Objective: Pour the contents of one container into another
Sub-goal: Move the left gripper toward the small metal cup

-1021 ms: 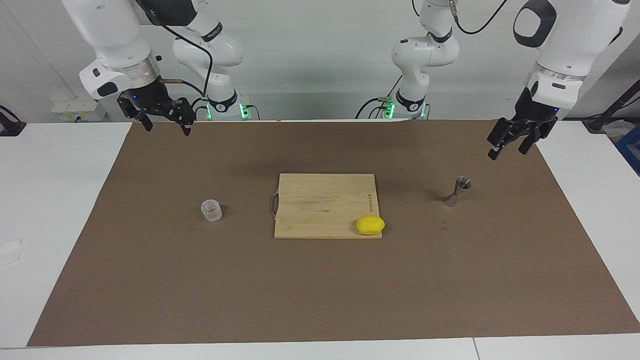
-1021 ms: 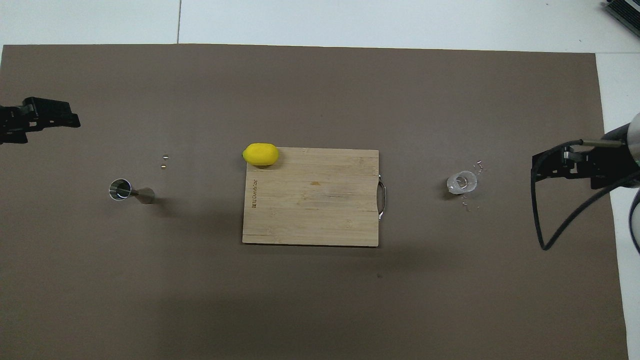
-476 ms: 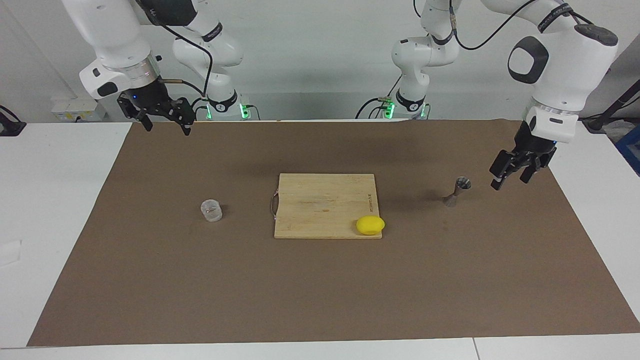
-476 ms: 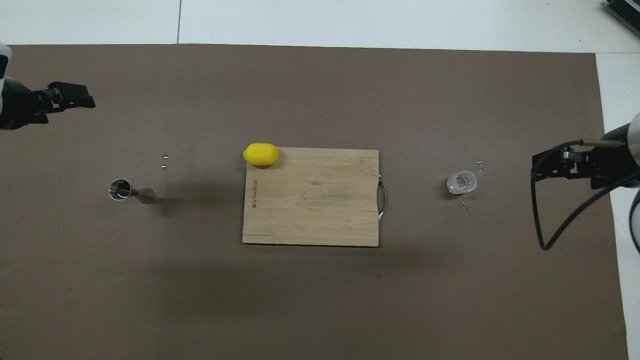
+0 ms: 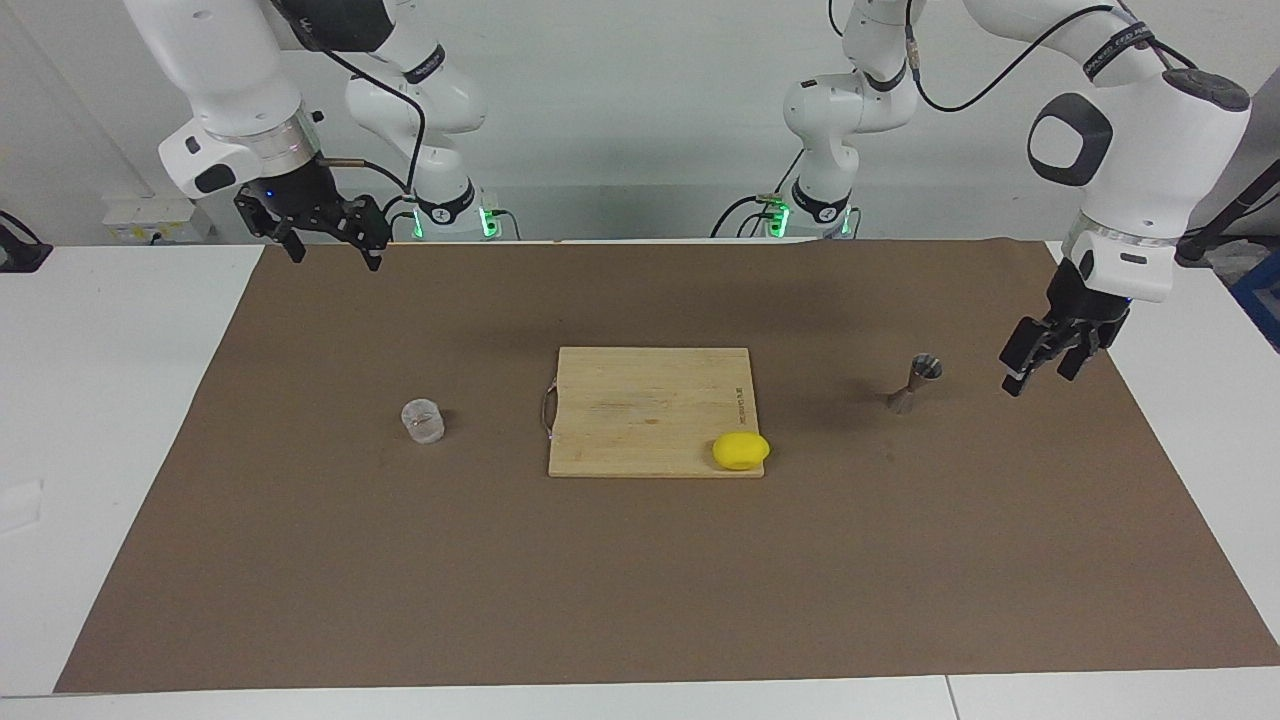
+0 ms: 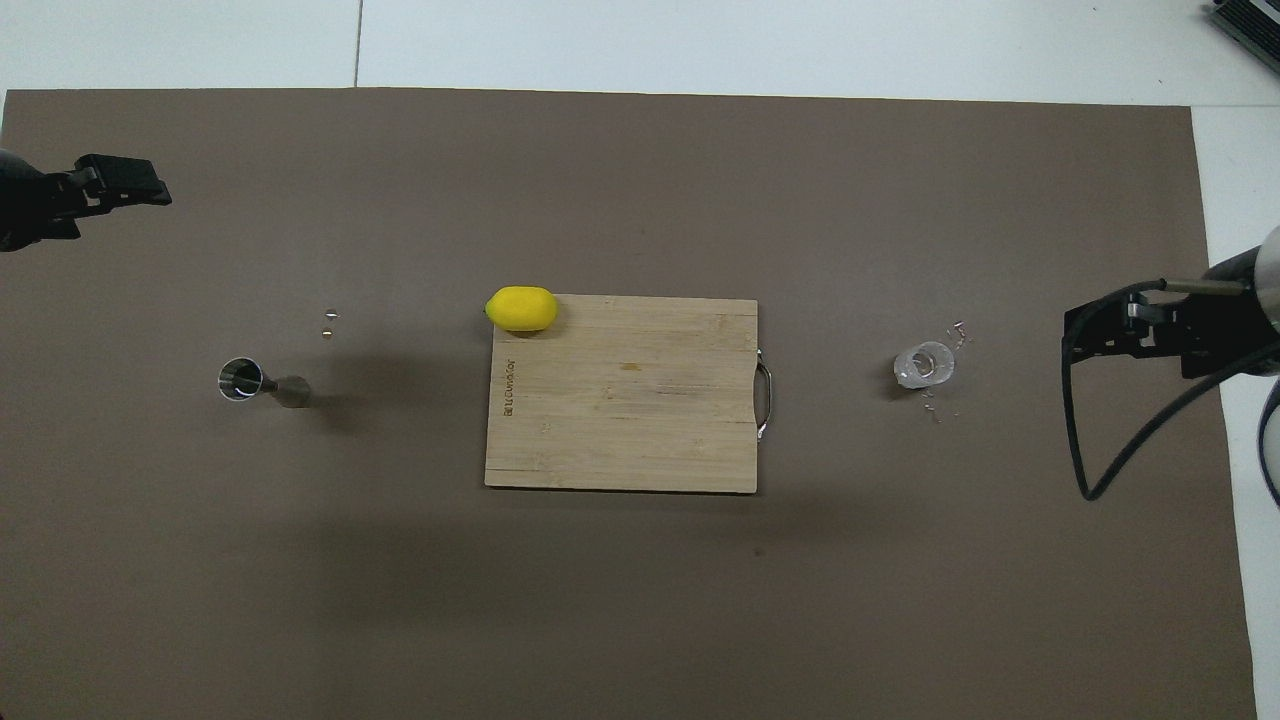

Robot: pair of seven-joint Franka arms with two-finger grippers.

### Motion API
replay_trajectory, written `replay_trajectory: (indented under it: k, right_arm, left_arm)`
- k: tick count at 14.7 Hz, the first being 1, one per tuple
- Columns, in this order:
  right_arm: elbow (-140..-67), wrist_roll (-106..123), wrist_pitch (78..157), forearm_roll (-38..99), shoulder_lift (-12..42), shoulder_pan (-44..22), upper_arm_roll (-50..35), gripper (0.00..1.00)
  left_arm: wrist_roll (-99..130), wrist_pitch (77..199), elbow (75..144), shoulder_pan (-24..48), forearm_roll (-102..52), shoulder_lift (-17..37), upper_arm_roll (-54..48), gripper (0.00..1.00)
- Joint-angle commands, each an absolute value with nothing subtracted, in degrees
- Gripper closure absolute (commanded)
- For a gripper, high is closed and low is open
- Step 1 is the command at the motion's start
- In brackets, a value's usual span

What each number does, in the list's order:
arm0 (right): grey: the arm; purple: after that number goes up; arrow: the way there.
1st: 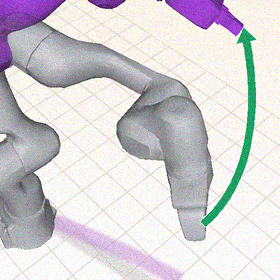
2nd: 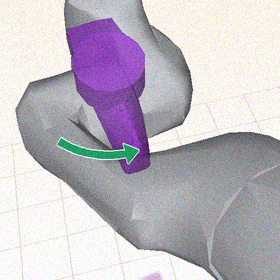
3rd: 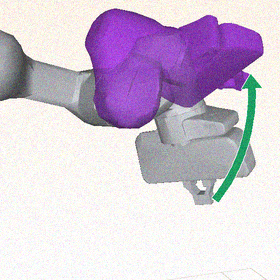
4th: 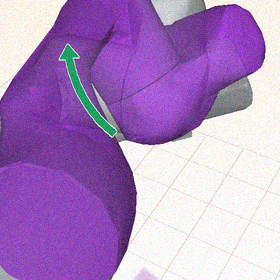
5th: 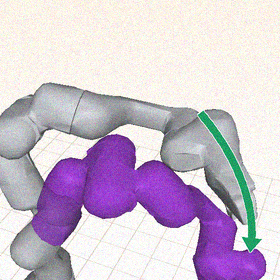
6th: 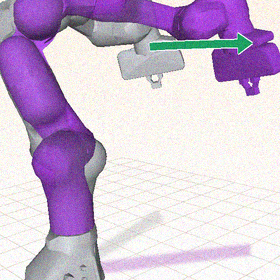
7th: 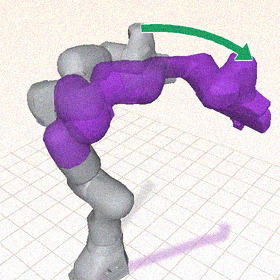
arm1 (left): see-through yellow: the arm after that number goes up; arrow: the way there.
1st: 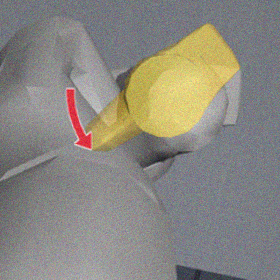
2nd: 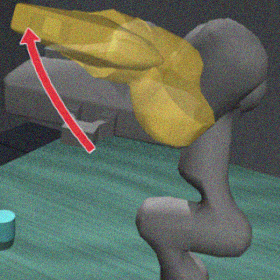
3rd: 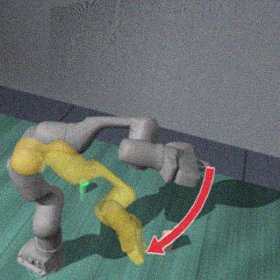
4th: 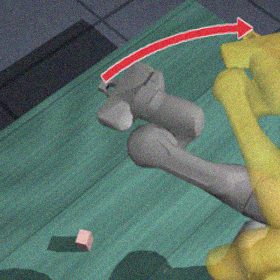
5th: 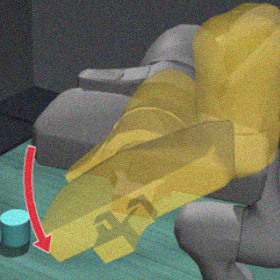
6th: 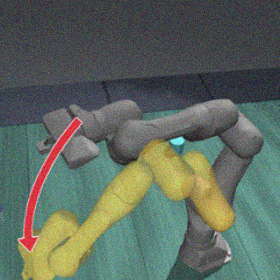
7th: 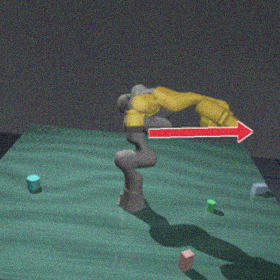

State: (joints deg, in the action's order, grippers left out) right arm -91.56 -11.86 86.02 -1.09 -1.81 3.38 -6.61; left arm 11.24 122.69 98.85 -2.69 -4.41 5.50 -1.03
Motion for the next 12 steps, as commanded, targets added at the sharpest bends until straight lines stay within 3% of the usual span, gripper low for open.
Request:
replay_trajectory:
  k: [1,7,12]
  right_arm:
    - [-92.8,-12.0,86.7,0.2,-3.0,4.0,-6.7,0.00]
    - [-92.8,-12.0,86.7,0.2,-3.0,4.0,-6.7,0.00]
    - [-92.8,-12.0,86.7,0.2,-3.0,4.0,-6.7,0.00]
  left_arm:
    - [10.7,124.8,100.4,-2.5,-3.4,5.0,-1.2,0.00]
    - [11.3,127.3,104.2,-2.6,-3.4,3.8,-1.2,0.00]
    - [11.6,124.1,104.8,1.6,-2.7,3.3,-1.8,0.00]
